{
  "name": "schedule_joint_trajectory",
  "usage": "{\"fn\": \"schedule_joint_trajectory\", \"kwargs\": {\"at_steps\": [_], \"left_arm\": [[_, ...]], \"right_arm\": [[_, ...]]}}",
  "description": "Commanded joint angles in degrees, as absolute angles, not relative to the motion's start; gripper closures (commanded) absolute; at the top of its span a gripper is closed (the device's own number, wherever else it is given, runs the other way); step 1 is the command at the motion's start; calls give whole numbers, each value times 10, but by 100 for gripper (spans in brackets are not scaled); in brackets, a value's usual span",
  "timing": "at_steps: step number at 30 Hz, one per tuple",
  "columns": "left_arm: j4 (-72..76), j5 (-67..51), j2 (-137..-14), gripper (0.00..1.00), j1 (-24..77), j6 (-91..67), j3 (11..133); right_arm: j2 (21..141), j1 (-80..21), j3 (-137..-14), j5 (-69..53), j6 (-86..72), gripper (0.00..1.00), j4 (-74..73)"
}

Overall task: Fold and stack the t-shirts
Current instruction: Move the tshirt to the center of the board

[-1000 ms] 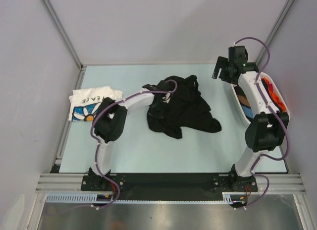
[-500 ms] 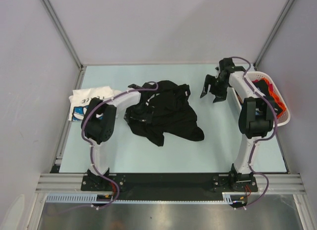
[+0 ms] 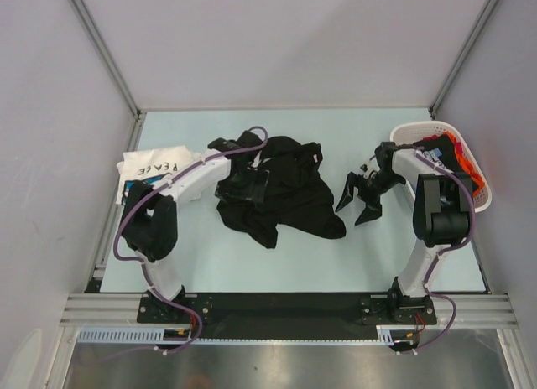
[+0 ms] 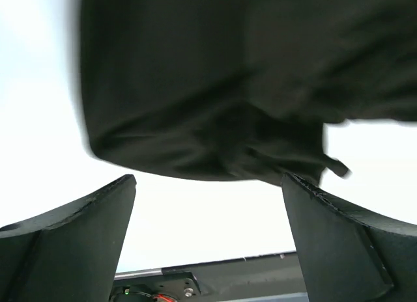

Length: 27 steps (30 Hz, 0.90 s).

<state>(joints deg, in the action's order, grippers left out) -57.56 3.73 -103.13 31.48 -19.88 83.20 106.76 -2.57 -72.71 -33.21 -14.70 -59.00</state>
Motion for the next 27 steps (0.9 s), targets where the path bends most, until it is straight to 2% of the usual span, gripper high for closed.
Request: {"fn": "schedule_joint_trajectory", "kwargs": {"at_steps": [1, 11, 19, 20, 21, 23, 24, 25, 27], "left_arm": [[-568, -14, -1026, 0, 367, -180, 831], [-555, -35, -1046, 0, 398, -177, 817], [-559, -71, -1074, 0, 415, -160, 843], [-559, -73, -1078, 0, 417, -156, 852], [-565, -75, -1079, 0, 419, -155, 856], [-574, -88, -1092, 0, 424, -150, 871], [-583, -92, -1097, 0, 426, -149, 876], [-588, -92, -1106, 0, 432, -148, 881], [-604, -90, -1115, 0, 439, -142, 897]], "right_arm": [[1020, -27, -672, -380, -134, 19, -599], [1010, -39, -611, -334, -146, 21, -548], [1069, -90, -646, -302, -175, 32, -453], [1080, -97, -650, -298, -177, 36, -450], [1101, -105, -654, -296, -180, 50, -446], [1120, -109, -662, -306, -183, 68, -444], [1127, -111, -663, -305, -189, 87, -441], [1126, -115, -665, -303, -190, 96, -441], [1123, -119, -678, -286, -192, 100, -447]]}}
